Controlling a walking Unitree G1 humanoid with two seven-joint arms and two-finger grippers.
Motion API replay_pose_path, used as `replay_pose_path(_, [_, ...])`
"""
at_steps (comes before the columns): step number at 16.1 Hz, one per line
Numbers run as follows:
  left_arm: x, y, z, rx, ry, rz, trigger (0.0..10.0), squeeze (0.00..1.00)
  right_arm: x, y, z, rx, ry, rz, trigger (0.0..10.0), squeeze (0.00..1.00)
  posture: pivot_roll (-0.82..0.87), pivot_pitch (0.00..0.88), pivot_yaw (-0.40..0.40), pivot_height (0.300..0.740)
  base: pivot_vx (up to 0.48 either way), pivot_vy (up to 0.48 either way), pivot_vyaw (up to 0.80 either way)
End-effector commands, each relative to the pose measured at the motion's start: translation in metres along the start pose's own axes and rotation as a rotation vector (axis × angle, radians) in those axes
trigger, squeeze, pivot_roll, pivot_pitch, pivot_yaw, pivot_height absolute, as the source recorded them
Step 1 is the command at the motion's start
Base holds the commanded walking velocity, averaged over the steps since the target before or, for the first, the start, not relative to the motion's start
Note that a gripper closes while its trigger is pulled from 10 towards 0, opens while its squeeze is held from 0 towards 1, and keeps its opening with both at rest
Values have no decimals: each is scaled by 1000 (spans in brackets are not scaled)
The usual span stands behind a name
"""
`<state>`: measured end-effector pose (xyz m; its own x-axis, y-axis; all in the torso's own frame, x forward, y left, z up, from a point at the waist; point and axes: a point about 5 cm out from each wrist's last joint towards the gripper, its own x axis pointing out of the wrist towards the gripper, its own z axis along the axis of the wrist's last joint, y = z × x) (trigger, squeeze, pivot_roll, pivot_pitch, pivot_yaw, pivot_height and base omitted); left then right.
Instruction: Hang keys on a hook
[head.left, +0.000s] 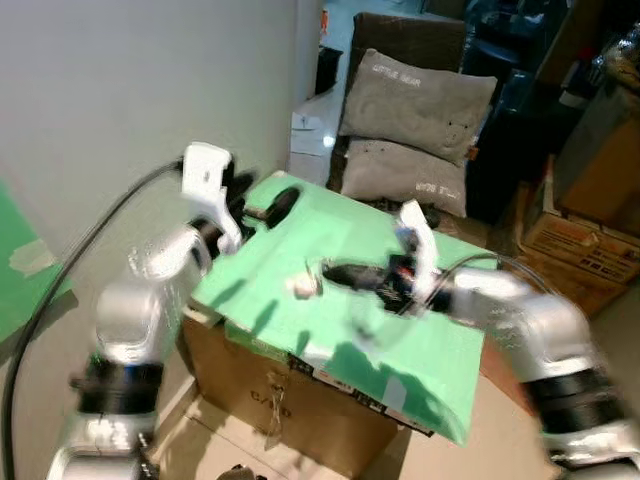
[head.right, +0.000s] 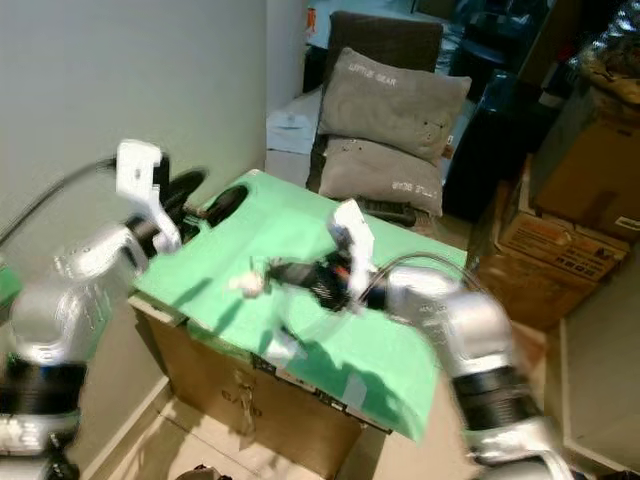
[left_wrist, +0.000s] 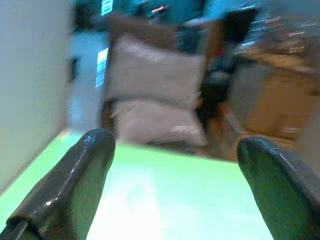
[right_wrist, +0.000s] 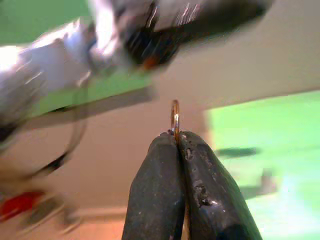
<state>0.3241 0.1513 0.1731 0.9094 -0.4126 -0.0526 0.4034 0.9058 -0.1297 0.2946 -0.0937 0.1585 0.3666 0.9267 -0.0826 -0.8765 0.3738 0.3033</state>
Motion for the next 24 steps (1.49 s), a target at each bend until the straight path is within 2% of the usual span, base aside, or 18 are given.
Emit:
replay_pose_path(1, [-5, 5, -11, -8, 23, 110, 10000, 0, -2, -8, 0, -51, -28, -125, 0, 0, 59, 0, -50, 740, 0, 0, 0])
replay_pose_path(2, [-11, 5, -20, -10, 28, 164, 10000, 0, 2, -9, -2, -71, -49, -188, 0, 0, 64, 0, -52, 740, 0, 0, 0])
replay_pose_path(3, [-15, 2, -28, -72, 21, 183, 10000, 0, 4, -12, -5, -80, -67, -264, 0, 0, 64, 0, -52, 740, 0, 0, 0])
replay_pose_path(4, [-18, 0, -33, -92, 17, 194, 10000, 0, 5, -13, -6, -105, -80, -312, 0, 0, 67, 0, -53, 740, 0, 0, 0])
replay_pose_path(5, [-22, -4, -39, -61, 14, 228, 10000, 0, 6, -16, -8, -148, -101, -406, 0, 0, 68, 0, -53, 740, 0, 0, 0])
replay_pose_path(6, [-23, -9, -41, -79, -5, 229, 10000, 0, 4, -19, -8, -199, -130, -506, 0, 0, 72, 0, -56, 740, 0, 0, 0])
replay_pose_path(7, [-24, -14, -37, -51, -52, 245, 10000, 0, -1, -26, -6, -286, -179, -678, 0, 0, 74, 0, -56, 740, 0, 0, 0])
replay_pose_path(8, [-24, -13, -36, -53, -64, 246, 10000, 0, -3, -28, -6, -299, -191, -715, 0, 0, 76, 0, -55, 740, 0, 0, 0])
replay_pose_path(9, [-24, -12, -26, -18, -114, 239, 10000, 0, -10, -32, -6, -337, -218, -835, 0, 0, 81, 0, -57, 740, 0, 0, 0])
replay_pose_path(11, [-22, -11, -18, -4, -142, 233, 10000, 0, -18, -37, -10, -345, -227, -937, 0, 0, 88, 0, -60, 740, 0, 0, 0])
replay_pose_path(12, [-20, -12, -16, -21, -147, 217, 10000, 0, -20, -39, -11, -352, -227, -965, 0, 0, 89, 0, -61, 740, 0, 0, 0])
replay_pose_path(14, [-18, -13, -12, -5, -165, 192, 10000, 0, -19, -40, -16, -369, -215, -971, 0, 0, 92, 0, -66, 740, 0, 0, 0])
replay_pose_path(18, [-18, -18, -17, 25, -157, 178, 10000, 0, -18, -42, -22, -374, -215, -980, 0, 0, 95, 0, -74, 740, 0, 357, 0])
replay_pose_path(20, [-17, -17, -18, 20, -165, 183, 10000, 0, -17, -44, -23, -365, -215, -969, 0, 0, 96, 0, -77, 740, 0, 0, 0])
replay_pose_path(24, [-18, -14, -22, -7, -170, 209, 10000, 0, -13, -45, -27, -353, -201, -938, 0, 0, 100, 0, -81, 740, 0, -120, 666])
